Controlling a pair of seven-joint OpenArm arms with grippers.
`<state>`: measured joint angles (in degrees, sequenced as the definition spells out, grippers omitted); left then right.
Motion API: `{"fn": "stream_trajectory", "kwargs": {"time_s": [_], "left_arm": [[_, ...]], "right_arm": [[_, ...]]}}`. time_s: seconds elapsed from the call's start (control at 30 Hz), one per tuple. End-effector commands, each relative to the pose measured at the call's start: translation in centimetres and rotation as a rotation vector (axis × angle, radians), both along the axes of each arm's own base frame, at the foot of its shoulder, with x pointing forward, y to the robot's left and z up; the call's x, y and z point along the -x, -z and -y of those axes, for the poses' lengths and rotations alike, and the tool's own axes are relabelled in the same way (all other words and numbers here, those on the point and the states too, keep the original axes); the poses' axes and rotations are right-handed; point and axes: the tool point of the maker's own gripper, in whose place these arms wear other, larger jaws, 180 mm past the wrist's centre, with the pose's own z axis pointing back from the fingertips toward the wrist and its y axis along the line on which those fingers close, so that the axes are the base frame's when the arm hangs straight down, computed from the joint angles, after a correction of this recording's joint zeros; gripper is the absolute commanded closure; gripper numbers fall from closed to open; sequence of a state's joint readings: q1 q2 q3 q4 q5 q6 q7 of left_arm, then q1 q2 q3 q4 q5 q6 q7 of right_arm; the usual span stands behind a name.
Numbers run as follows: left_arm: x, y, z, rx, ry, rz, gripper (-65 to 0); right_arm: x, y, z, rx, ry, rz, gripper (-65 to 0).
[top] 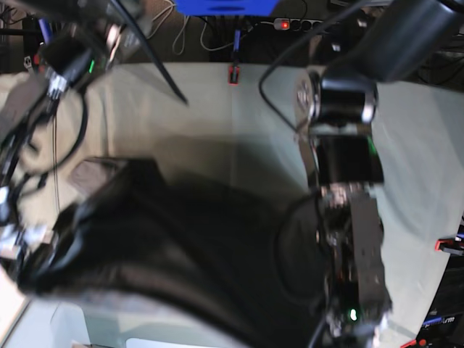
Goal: Layout the t-shirt on the table in an organized manner, then fold the t-shirt properly
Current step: 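Lift the t-shirt with both grippers and swing it to spread it, then release the shirt with the left gripper and reposition it over the fabric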
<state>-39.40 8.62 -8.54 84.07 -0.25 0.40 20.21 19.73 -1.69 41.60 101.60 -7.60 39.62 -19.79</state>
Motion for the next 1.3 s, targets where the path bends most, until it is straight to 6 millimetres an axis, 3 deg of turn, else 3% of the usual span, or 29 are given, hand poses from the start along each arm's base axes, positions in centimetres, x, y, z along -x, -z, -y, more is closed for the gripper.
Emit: {"fn": "stream_trajectory", "kwargs": {"time_s": [0.0,0.13,0.2,0.27,0.43,0.57,0.83,0.97,1.03,1.1,1.2,1.27], "left_arm": [[0.4,-3.9,0.0,0.007,-0.008,0.098,0.0],[1.0,-6.7,-0.2,0.009,-0.012,0.164,0.0],[1.6,-7.1,-0.6,0.006,-0.022,0.181,0.0],[1.8,-5.8,-0.9,0.007,-0.027,0.159,0.0],[3.5,1.3,-1.3,0.004,-0.039,0.037,0.0],[5.9,8.8,-1.5,0.0,-0.045,-0.11,0.0],[15.4,24.6,-1.9,-0.013,-0.053,-0.476,0.0],[20.2,31.8,-1.5,-0.014,-0.043,-0.675,0.0],[22.0,34.2,-1.3,-0.014,-0.036,-0.744,0.0],[23.1,35.3,-1.3,-0.013,-0.034,-0.781,0.0],[23.9,35.7,-1.3,-0.014,-0.035,-0.801,-0.1],[24.4,35.4,-2.2,-0.026,-0.051,-0.798,-0.6]], "right_arm": [[-0.8,-3.6,-0.2,0.031,-0.013,0.089,0.0],[-2.2,-8.1,0.2,0.096,-0.014,0.139,0.0],[-2.3,-8.4,0.2,0.117,-0.02,0.132,0.0],[-2.1,-7.9,0.5,0.124,-0.014,0.116,0.0],[0.1,-1.0,-0.1,0.081,-0.052,-0.025,0.0],[3.2,4.5,-1.4,0.004,-0.105,-0.113,0.0],[11.9,15.3,-4.7,-0.18,-0.157,-0.249,0.0],[16.0,21.2,-4.8,-0.29,-0.134,-0.338,0.0],[17.9,23.7,-4.4,-0.345,-0.104,-0.368,0.0],[19.9,25.6,-3.8,-0.354,-0.101,-0.428,0.0],[21.5,27.6,-3.6,-0.362,-0.116,-0.501,-0.6],[22.7,28.2,-3.0,-0.36,-0.109,-0.533,-5.3]]}}
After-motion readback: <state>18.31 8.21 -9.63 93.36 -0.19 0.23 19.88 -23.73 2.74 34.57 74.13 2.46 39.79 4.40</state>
